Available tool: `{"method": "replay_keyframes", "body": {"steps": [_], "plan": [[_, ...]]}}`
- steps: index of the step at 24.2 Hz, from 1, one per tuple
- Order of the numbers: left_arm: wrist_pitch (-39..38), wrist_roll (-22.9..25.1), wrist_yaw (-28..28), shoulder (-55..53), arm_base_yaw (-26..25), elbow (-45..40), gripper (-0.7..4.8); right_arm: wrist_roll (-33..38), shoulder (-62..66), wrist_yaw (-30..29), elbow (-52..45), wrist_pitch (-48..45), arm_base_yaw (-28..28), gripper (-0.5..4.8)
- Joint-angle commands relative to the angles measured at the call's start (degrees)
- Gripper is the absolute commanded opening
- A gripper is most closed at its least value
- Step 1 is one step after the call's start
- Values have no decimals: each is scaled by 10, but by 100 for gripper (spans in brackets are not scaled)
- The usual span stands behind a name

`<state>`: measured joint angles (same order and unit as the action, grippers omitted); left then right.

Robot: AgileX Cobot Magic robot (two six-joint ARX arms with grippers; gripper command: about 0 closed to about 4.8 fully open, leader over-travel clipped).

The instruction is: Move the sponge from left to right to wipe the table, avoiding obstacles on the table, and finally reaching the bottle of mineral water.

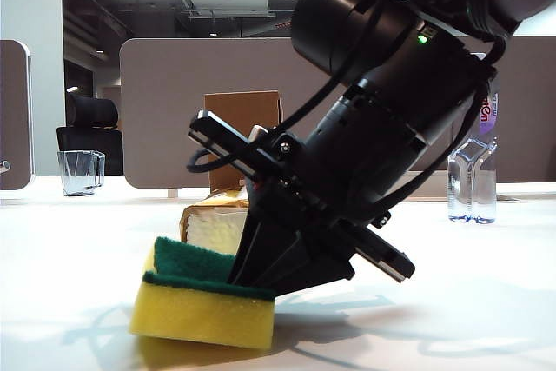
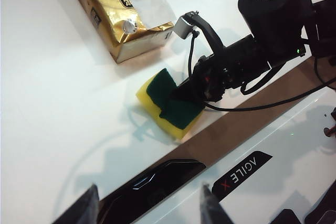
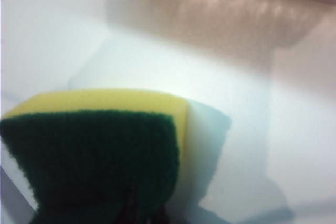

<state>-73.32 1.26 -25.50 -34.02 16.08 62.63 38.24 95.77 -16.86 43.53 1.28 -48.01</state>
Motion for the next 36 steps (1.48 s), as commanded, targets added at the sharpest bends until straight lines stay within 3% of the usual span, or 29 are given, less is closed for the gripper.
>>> {"method": "replay_keyframes", "body": {"steps": [1, 17, 36], "plan": [[2, -2, -2, 0, 0, 2, 247, -12, 10, 55, -11, 94, 7, -9], [9, -2, -3, 1, 0, 9, 247, -65, -60, 95, -43, 166, 69, -9], [9, -2, -18, 1, 0, 9, 247, -190, -148, 96, -79, 267, 244, -9]]}}
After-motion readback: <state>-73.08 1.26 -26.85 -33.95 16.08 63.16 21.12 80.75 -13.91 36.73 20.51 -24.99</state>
